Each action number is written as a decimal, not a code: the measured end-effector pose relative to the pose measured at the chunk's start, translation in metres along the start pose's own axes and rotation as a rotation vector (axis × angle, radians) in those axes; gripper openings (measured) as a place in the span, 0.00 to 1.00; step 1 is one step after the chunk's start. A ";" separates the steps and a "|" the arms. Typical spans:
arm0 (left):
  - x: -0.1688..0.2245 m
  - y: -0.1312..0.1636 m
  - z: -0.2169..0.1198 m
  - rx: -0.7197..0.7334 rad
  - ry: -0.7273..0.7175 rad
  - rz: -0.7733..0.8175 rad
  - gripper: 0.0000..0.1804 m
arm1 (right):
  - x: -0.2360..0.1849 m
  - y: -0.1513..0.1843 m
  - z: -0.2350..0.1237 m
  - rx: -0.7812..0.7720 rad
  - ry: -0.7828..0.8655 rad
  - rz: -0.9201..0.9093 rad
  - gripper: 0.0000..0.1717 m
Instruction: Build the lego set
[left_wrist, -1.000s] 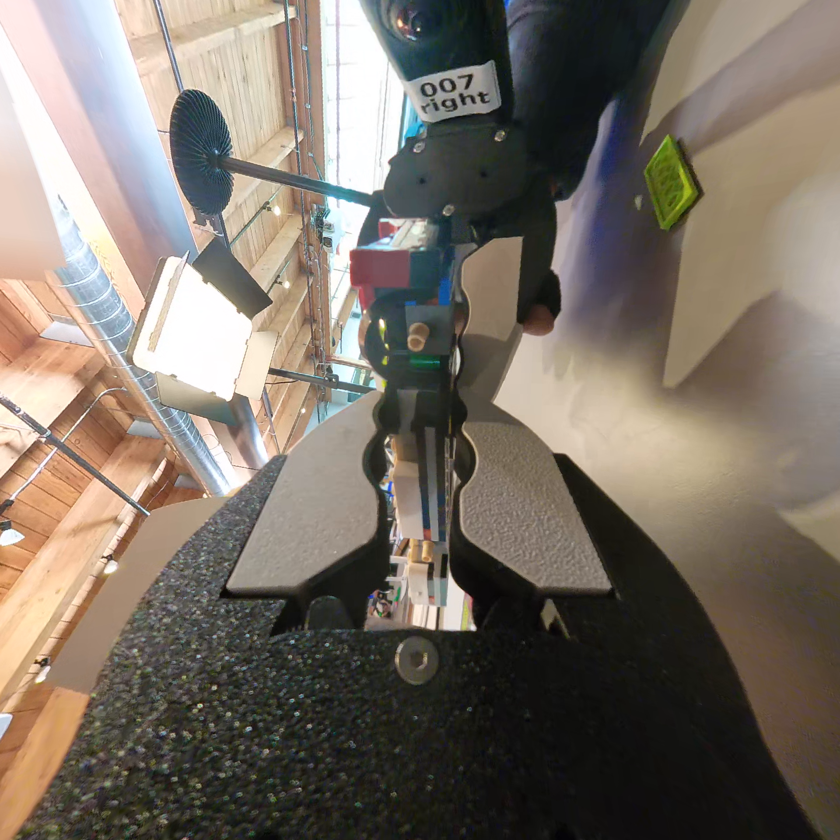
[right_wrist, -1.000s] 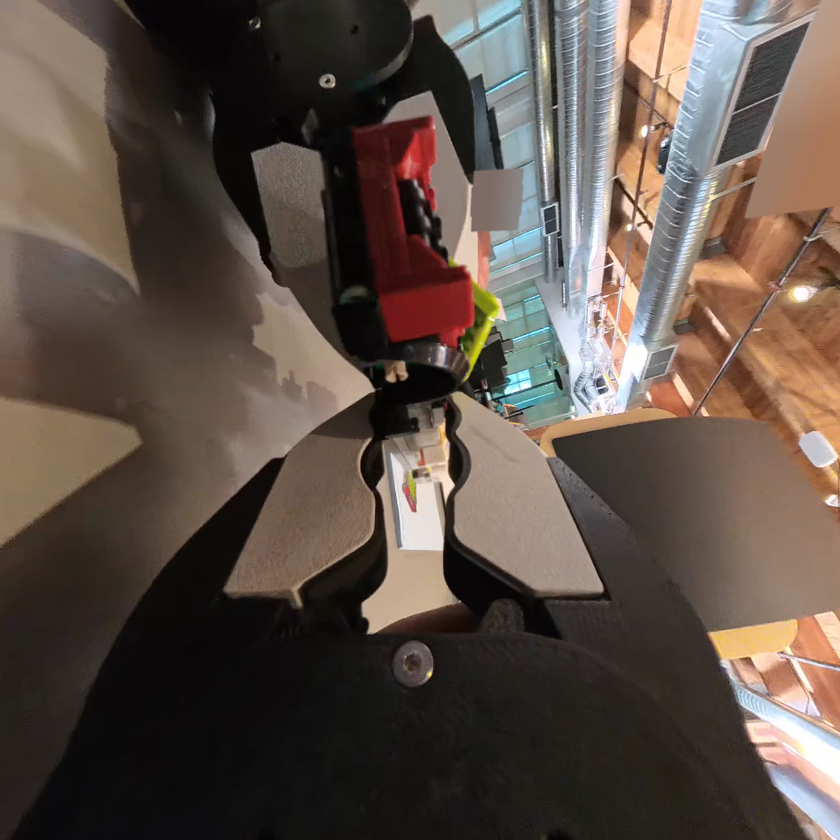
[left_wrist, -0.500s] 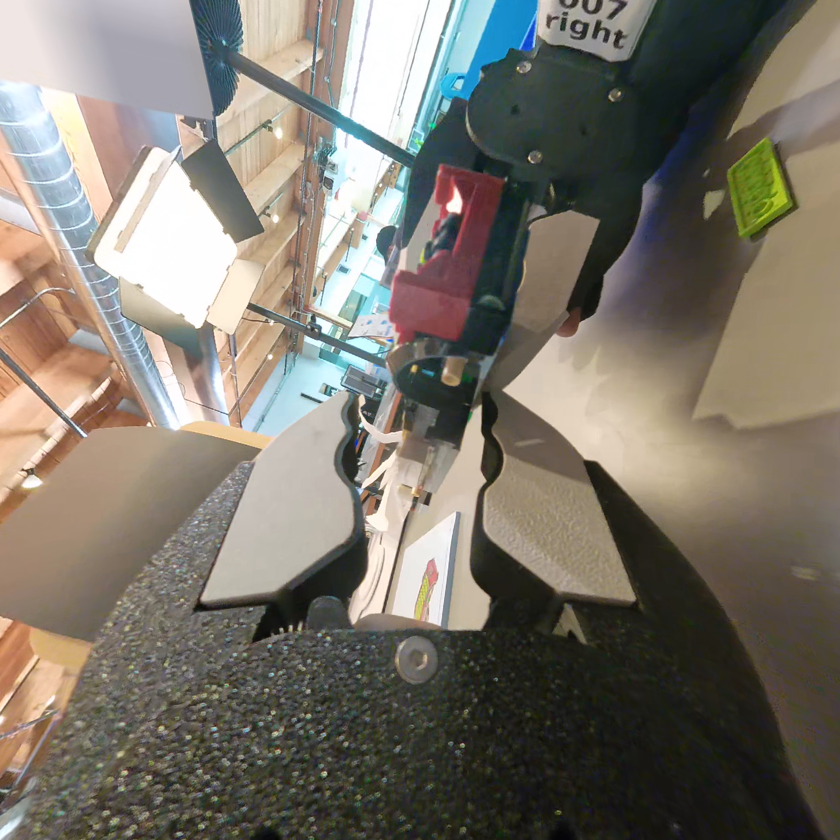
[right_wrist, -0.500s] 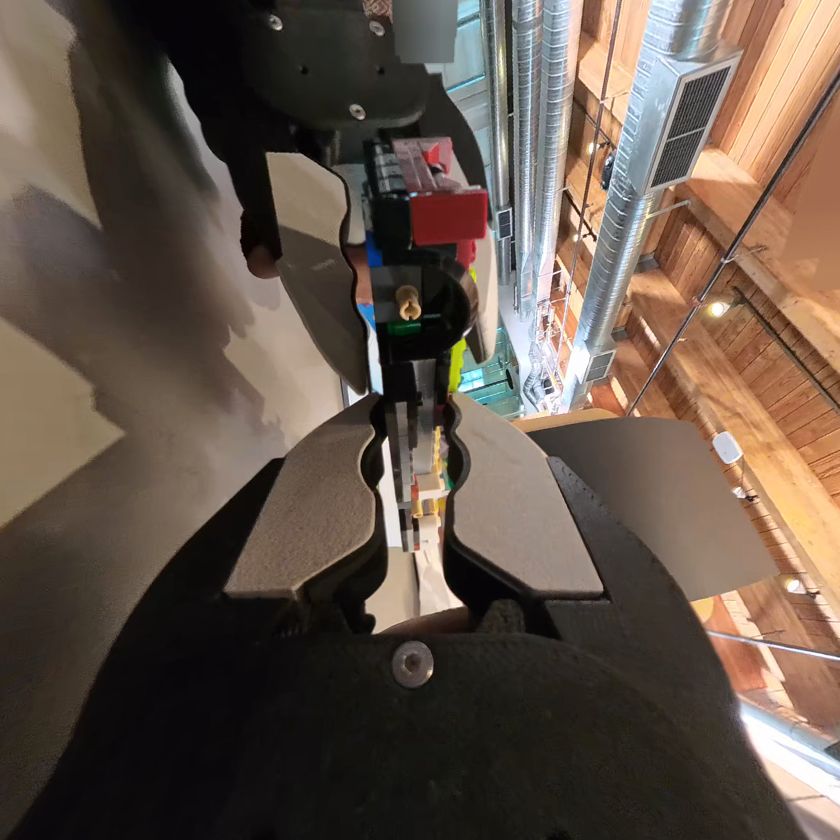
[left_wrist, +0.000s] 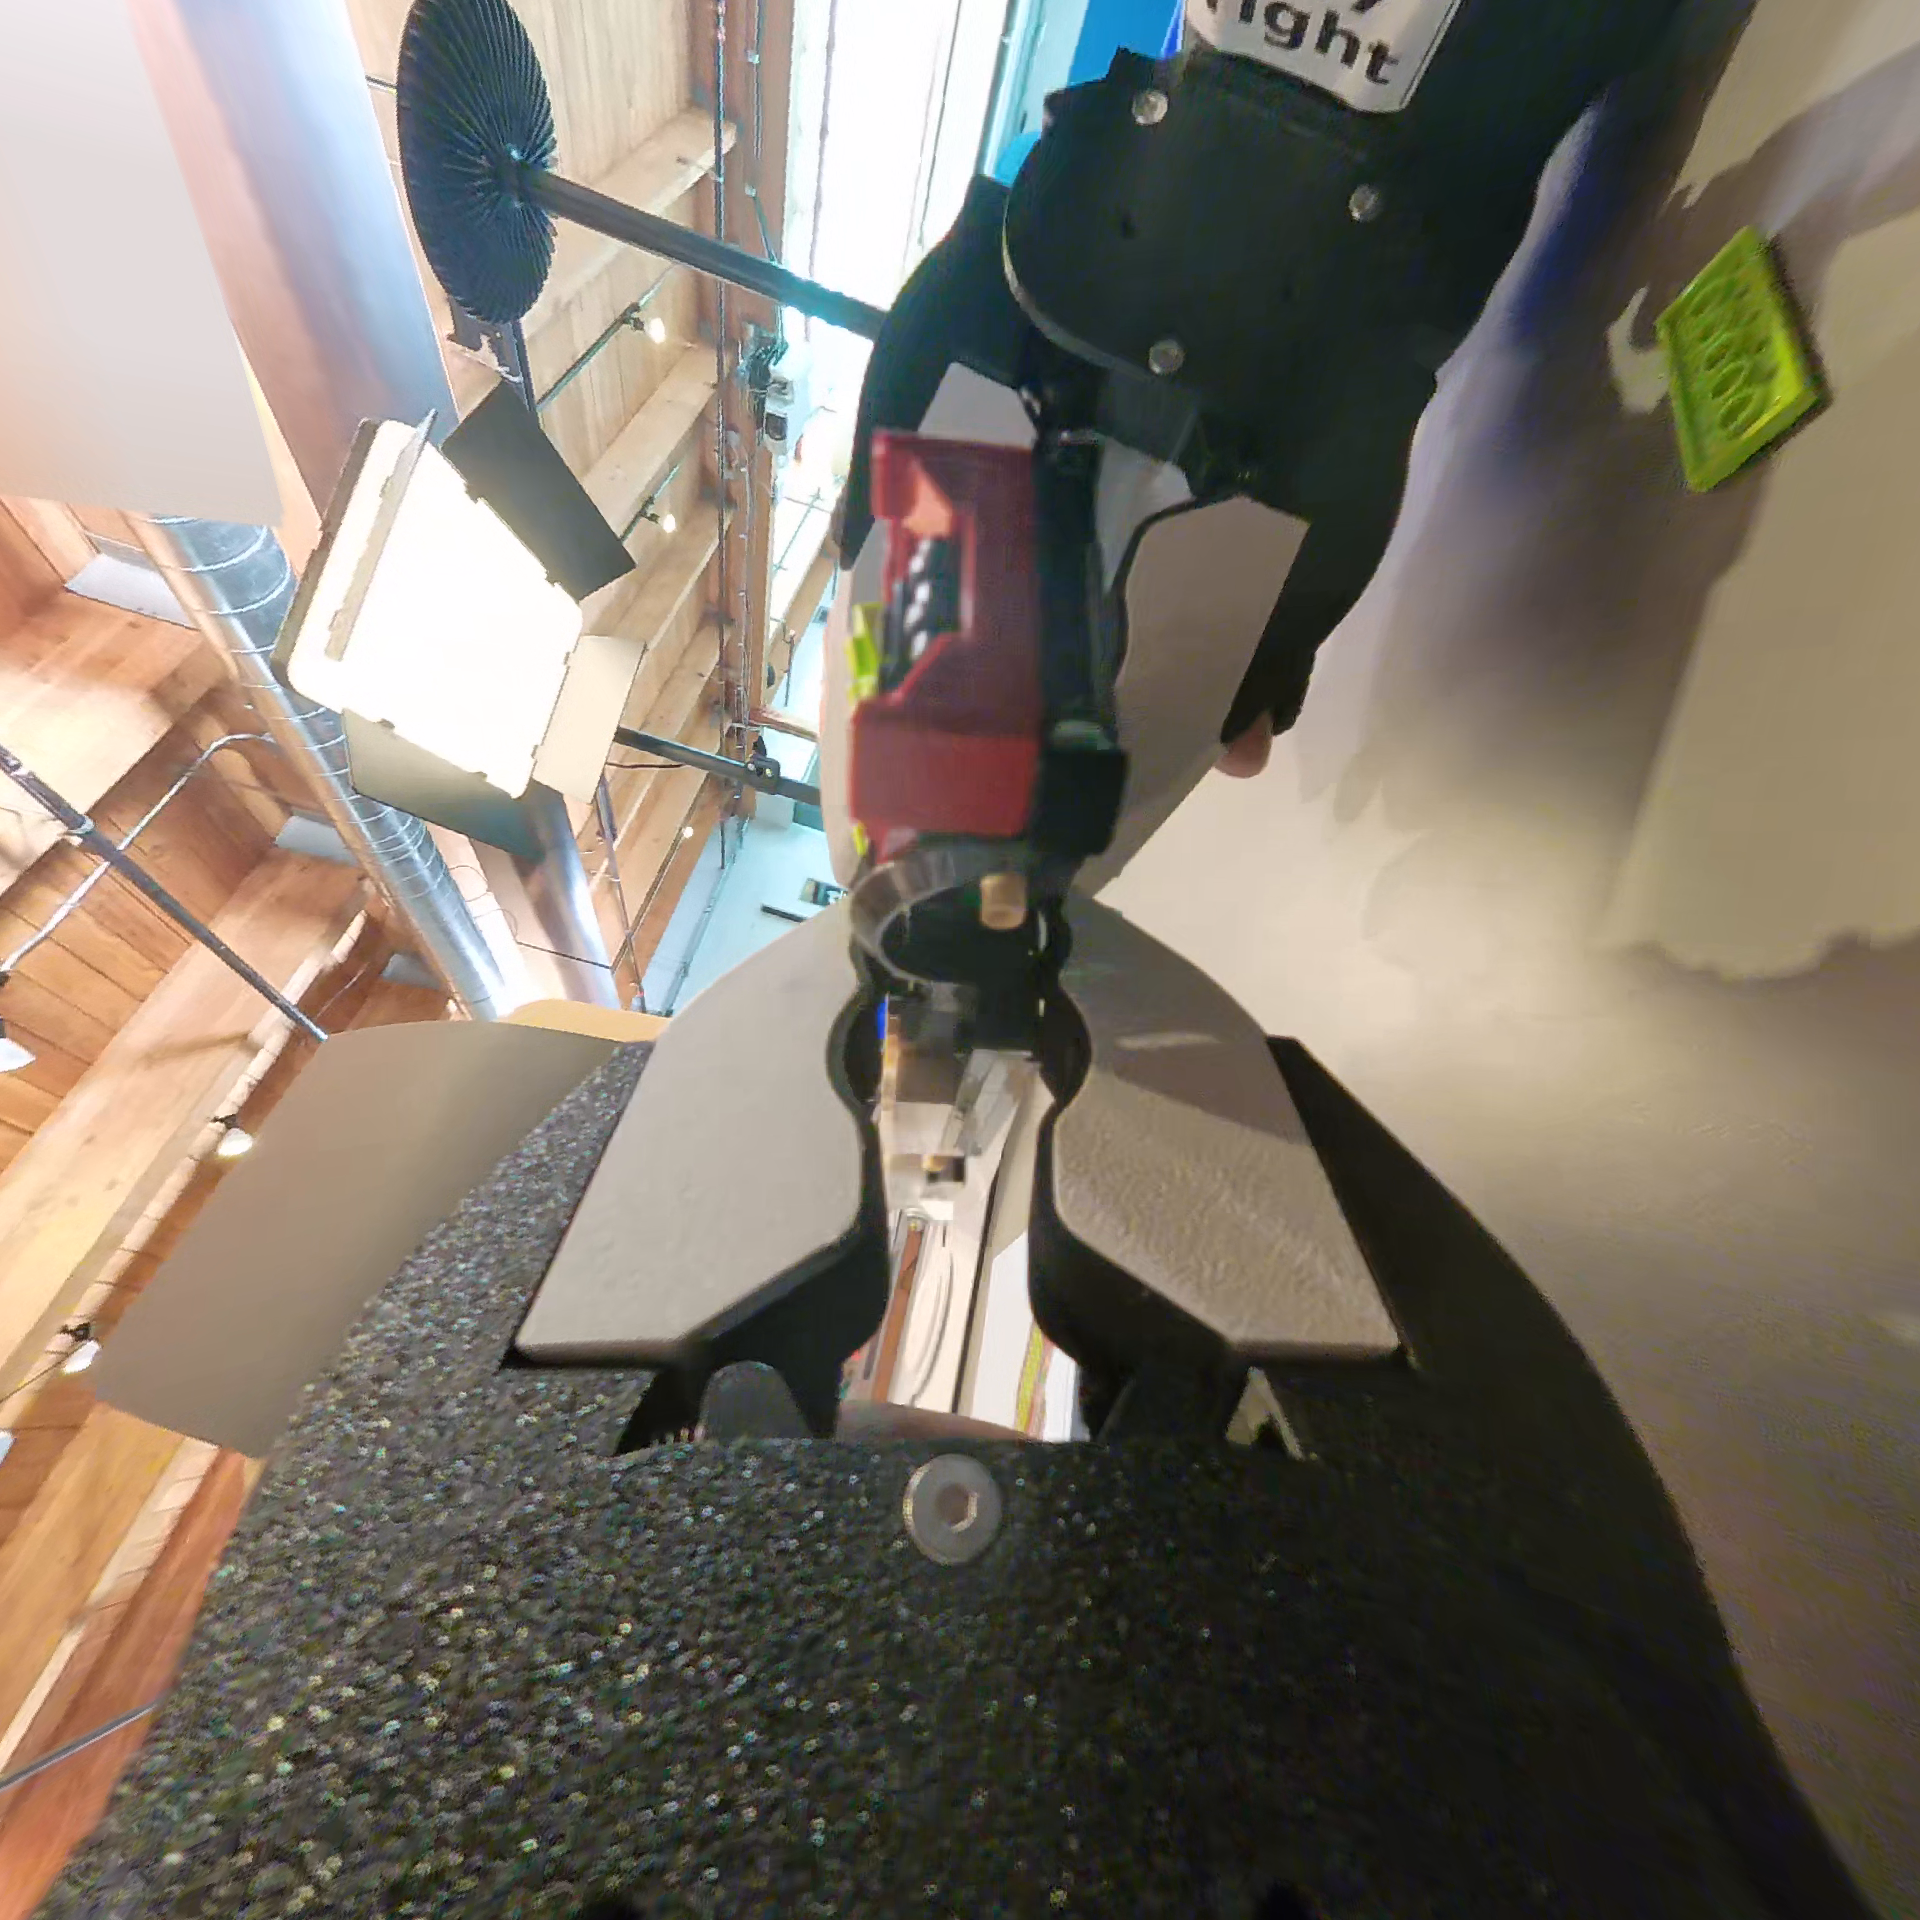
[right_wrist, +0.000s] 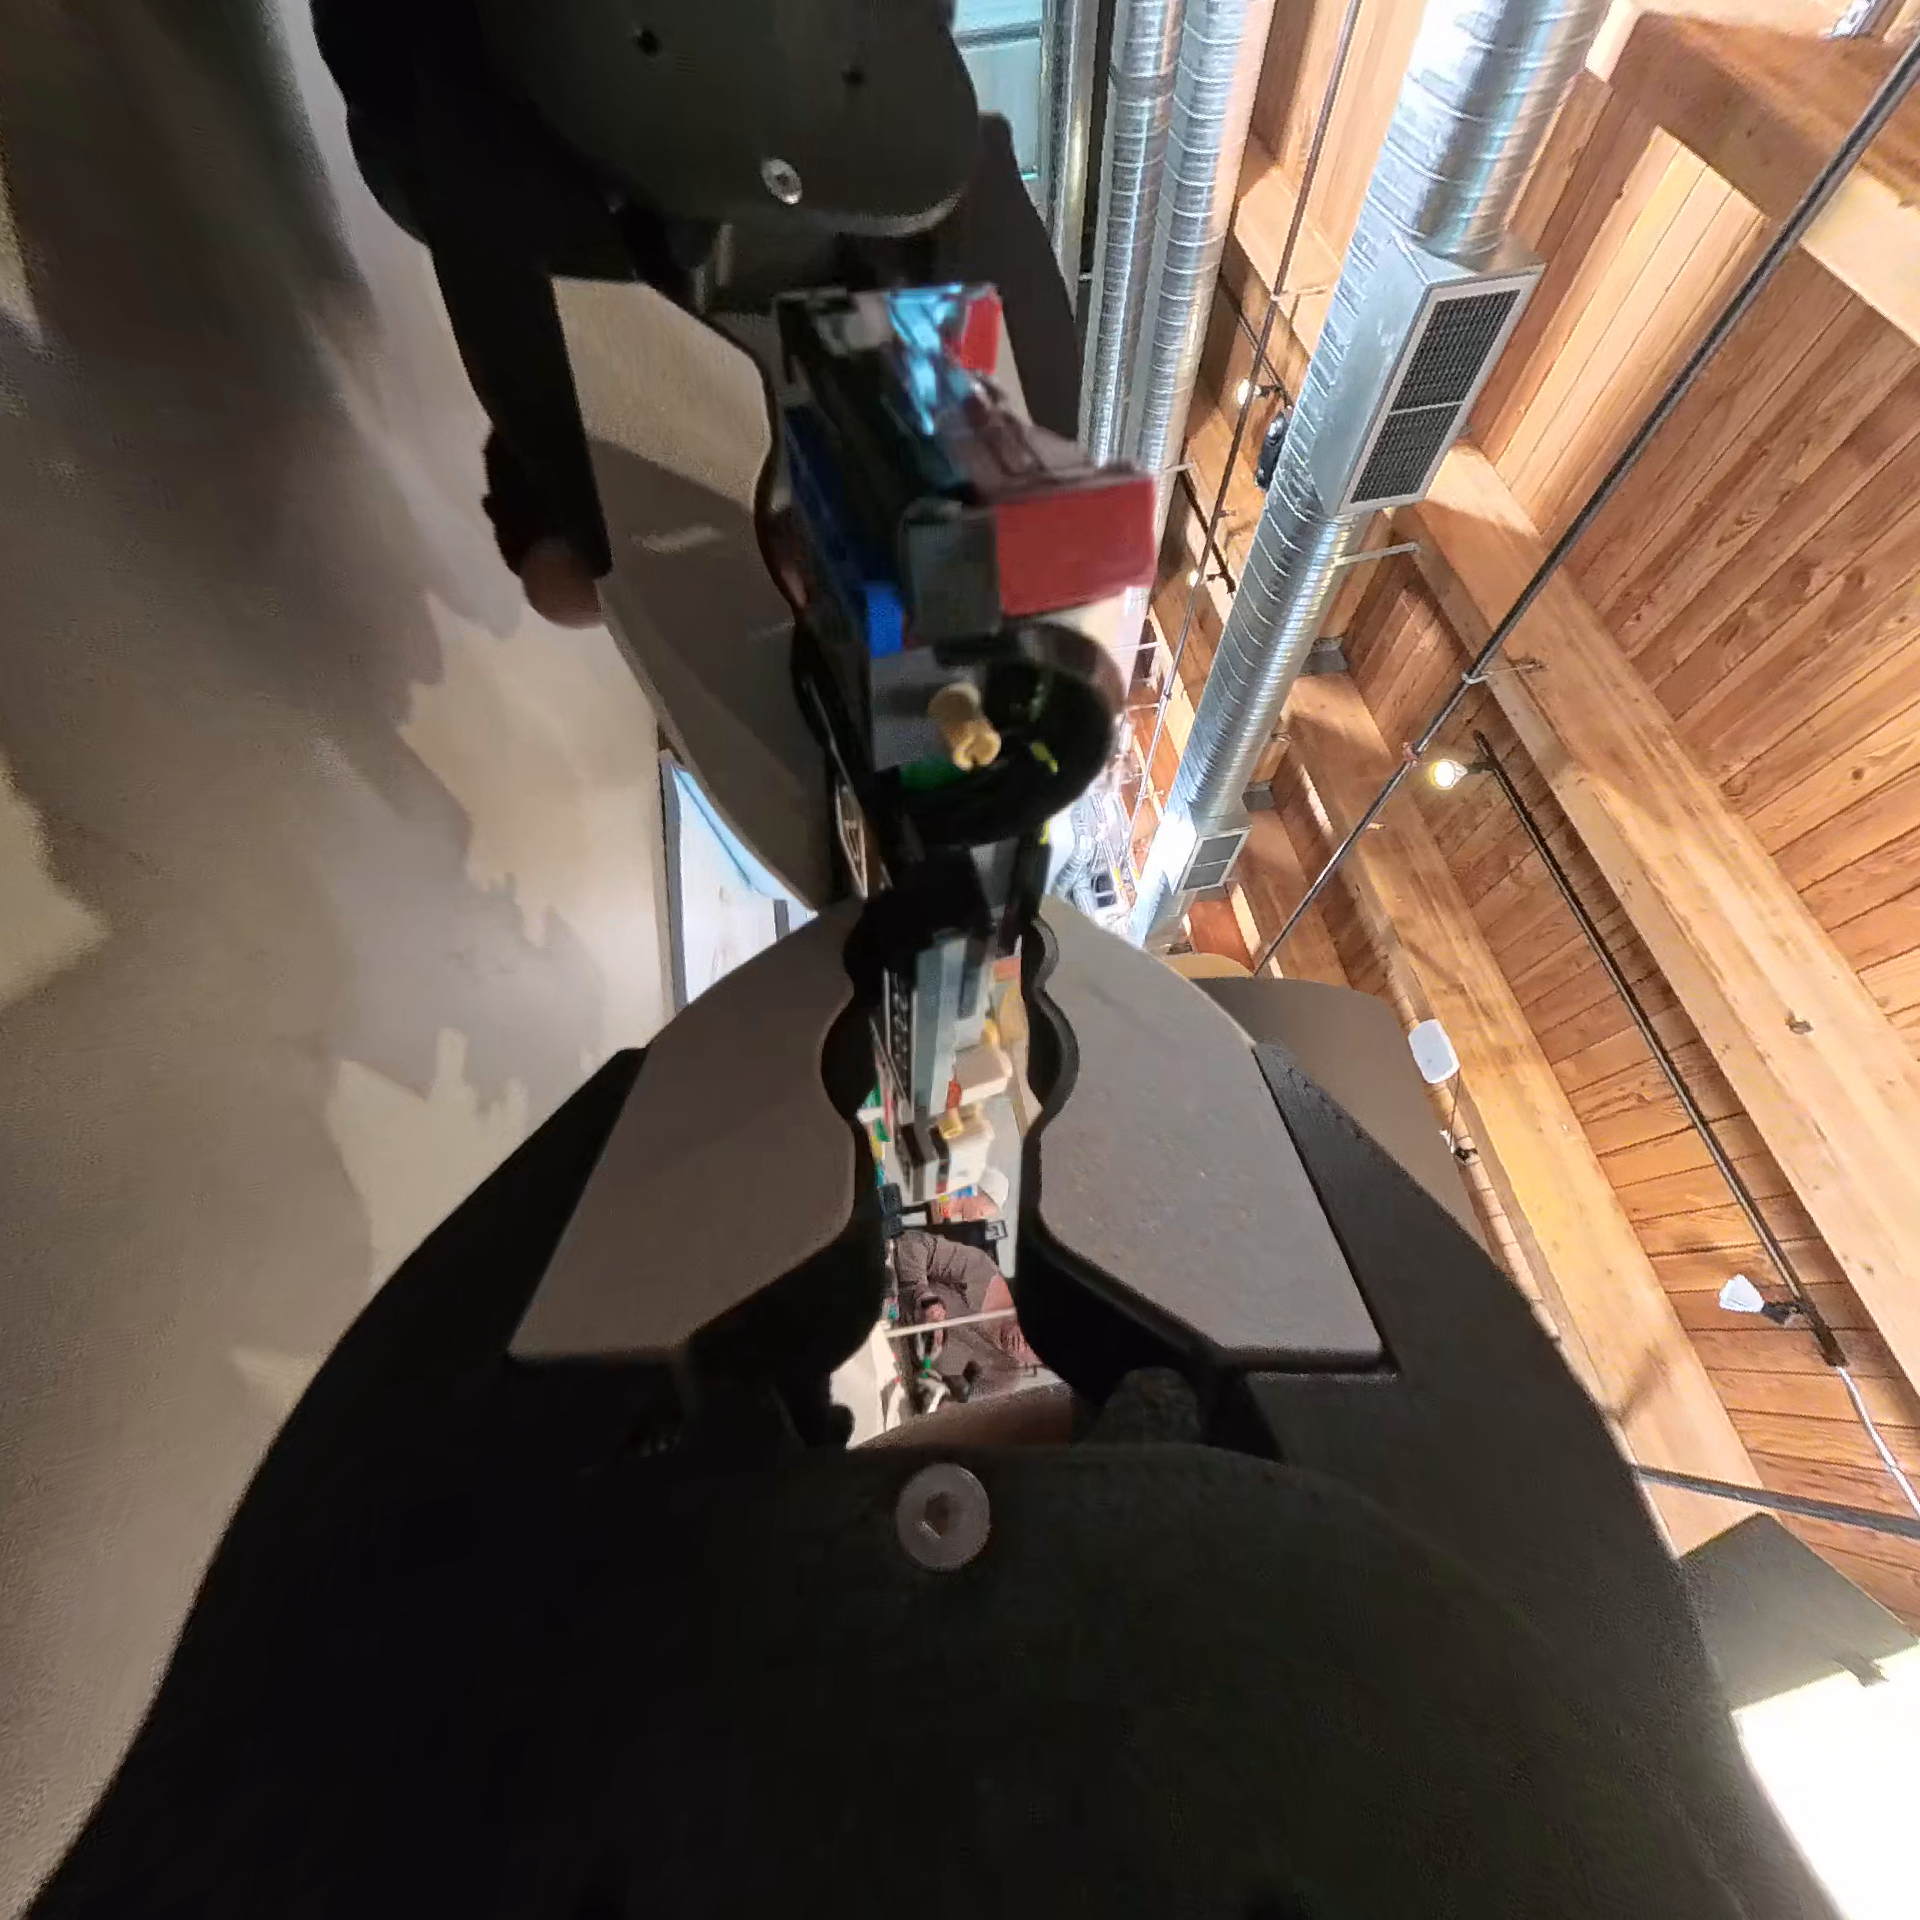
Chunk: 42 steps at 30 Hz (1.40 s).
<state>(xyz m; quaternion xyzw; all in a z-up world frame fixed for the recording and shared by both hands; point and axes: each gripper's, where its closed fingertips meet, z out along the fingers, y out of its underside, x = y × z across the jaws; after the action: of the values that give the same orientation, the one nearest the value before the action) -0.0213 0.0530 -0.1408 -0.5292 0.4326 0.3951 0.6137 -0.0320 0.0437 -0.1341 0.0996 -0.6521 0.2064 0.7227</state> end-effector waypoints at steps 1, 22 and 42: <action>0.000 0.000 0.000 0.000 -0.004 0.009 0.14 | 0.000 0.001 0.000 -0.005 0.004 0.000 0.14; 0.011 0.007 -0.002 -0.035 0.045 0.244 0.13 | -0.015 -0.002 -0.017 0.052 -0.214 0.092 0.29; 0.016 0.003 -0.001 -0.015 0.055 0.261 0.13 | -0.026 -0.018 -0.019 0.086 -0.254 0.041 0.18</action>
<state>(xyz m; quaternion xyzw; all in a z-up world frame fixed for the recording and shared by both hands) -0.0189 0.0530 -0.1571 -0.4836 0.5114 0.4602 0.5411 -0.0088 0.0307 -0.1600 0.1427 -0.7309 0.2345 0.6249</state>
